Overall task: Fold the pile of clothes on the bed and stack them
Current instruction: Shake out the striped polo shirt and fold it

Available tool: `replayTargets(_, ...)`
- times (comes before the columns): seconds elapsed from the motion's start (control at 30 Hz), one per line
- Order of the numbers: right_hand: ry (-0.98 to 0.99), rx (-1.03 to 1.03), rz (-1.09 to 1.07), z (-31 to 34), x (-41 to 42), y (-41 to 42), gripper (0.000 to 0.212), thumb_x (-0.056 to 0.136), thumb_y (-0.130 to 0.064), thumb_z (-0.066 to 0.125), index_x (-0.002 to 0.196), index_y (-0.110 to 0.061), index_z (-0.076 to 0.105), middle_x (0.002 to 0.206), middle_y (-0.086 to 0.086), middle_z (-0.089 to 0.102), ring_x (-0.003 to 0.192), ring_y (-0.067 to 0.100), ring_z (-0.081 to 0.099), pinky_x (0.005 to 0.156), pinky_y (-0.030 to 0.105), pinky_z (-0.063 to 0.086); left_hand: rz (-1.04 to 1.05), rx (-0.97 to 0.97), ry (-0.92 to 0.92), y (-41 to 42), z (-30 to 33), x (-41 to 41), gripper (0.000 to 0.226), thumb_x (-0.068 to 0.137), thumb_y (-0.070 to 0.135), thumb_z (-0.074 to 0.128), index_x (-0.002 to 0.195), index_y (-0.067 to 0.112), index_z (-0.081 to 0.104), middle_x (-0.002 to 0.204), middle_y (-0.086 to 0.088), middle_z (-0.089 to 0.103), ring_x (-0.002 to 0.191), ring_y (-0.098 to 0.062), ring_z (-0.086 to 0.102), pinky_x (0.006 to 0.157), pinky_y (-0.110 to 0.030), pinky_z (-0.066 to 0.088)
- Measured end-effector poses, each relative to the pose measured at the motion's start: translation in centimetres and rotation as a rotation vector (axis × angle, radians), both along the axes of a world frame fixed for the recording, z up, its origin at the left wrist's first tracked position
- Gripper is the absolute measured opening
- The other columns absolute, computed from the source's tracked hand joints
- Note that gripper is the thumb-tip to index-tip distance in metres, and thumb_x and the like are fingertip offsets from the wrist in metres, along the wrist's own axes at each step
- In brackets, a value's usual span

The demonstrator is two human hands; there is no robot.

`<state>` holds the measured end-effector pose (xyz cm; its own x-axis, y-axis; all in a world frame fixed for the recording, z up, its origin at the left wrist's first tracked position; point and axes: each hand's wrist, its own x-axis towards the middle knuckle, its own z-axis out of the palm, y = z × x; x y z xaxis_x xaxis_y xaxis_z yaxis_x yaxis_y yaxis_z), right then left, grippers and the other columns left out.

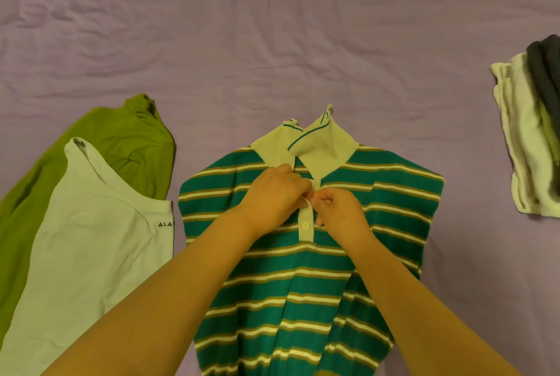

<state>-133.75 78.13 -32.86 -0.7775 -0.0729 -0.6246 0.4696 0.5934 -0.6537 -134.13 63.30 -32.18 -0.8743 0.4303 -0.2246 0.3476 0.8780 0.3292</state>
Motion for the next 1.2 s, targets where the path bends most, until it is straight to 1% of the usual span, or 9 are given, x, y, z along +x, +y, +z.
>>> replayTargets(0.2,-0.082,-0.069,-0.032,-0.5,-0.4,0.1,0.024,0.098,-0.016,0.048,0.09,-0.004,0.068,0.06,-0.002,0.05,0.054,0.004,0.044,0.044,0.008,0.036,-0.058,-0.033,0.078,0.1,0.2,0.1,0.025,0.096,0.031,0.052,0.111,0.017,0.066,0.105,-0.001,0.066,0.097,-0.02,0.052,0.083,-0.034,0.044)
replayTargets(0.27,-0.097,-0.085,-0.034,-0.4,-0.4,0.3,0.025,0.098,-0.014,0.046,0.092,-0.001,0.067,0.061,0.0,0.049,0.053,0.004,0.043,0.044,0.008,0.036,-0.13,-0.105,0.135,0.3,0.6,0.1,0.018,0.091,0.028,0.06,0.102,0.017,0.07,0.095,-0.001,0.069,0.089,-0.019,0.057,0.076,-0.031,0.046)
replayTargets(0.37,-0.098,-0.193,-0.047,-0.1,-0.2,0.7,0.017,0.095,-0.016,0.052,0.084,-0.014,0.065,0.065,-0.004,0.055,0.052,-0.002,0.052,0.046,0.003,0.037,-0.159,-0.176,0.197,0.5,0.9,0.3,0.009,0.079,0.023,0.074,0.086,0.018,0.071,0.08,0.001,0.068,0.078,-0.017,0.059,0.067,-0.029,0.046)
replayTargets(0.4,-0.118,-0.246,-0.06,0.1,0.1,0.8,0.008,0.092,-0.016,0.057,0.09,-0.018,0.065,0.072,-0.005,0.059,0.059,-0.005,0.056,0.051,0.002,0.04,-0.151,-0.169,0.177,0.5,0.6,0.5,0.009,0.082,0.022,0.07,0.091,0.017,0.07,0.084,0.0,0.068,0.082,-0.018,0.059,0.07,-0.029,0.046)
replayTargets(0.47,-0.127,-0.273,-0.055,-0.1,0.6,0.9,0.022,0.089,-0.015,0.063,0.111,-0.017,0.063,0.089,-0.004,0.063,0.079,0.001,0.06,0.062,0.007,0.047,-0.126,-0.158,0.113,0.5,-0.1,0.5,0.019,0.094,0.021,0.054,0.109,0.015,0.065,0.103,-0.003,0.066,0.097,-0.02,0.054,0.082,-0.031,0.044)
replayTargets(0.53,-0.091,-0.217,-0.079,-0.4,1.0,0.7,0.03,0.091,-0.016,0.061,0.121,-0.014,0.06,0.096,-0.003,0.063,0.082,0.006,0.06,0.065,0.01,0.047,-0.099,-0.138,0.081,0.5,-0.5,0.4,0.025,0.098,0.022,0.047,0.119,0.015,0.059,0.115,-0.003,0.062,0.105,-0.019,0.049,0.09,-0.031,0.042)
replayTargets(0.83,0.059,-0.082,0.013,-1.2,1.2,0.8,0.023,0.097,-0.017,0.051,0.117,-0.017,0.062,0.08,-0.005,0.059,0.071,0.006,0.056,0.067,0.013,0.045,-0.092,-0.065,-0.057,-0.3,-0.8,-0.1,0.027,0.096,0.017,0.052,0.123,0.017,0.055,0.118,-0.002,0.057,0.111,-0.017,0.042,0.09,-0.026,0.04)
replayTargets(1.0,0.131,-0.03,0.113,-1.7,1.4,0.9,0.017,0.1,-0.026,0.043,0.106,-0.027,0.059,0.082,-0.003,0.057,0.071,0.007,0.054,0.069,0.019,0.046,0.092,0.076,-0.172,-0.4,-0.6,-0.6,0.027,0.097,0.027,0.052,0.122,0.022,0.059,0.113,-0.002,0.051,0.109,-0.018,0.037,0.088,-0.028,0.037)
replayTargets(1.2,-0.003,-0.205,0.019,-1.5,0.8,1.5,0.018,0.101,-0.025,0.041,0.094,-0.034,0.055,0.065,-0.006,0.056,0.059,-0.001,0.051,0.058,0.008,0.041,0.39,0.156,0.023,0.2,-0.7,0.2,0.046,0.077,0.037,0.075,0.111,0.013,0.056,0.119,-0.007,0.044,0.108,-0.02,0.042,0.088,-0.028,0.046)
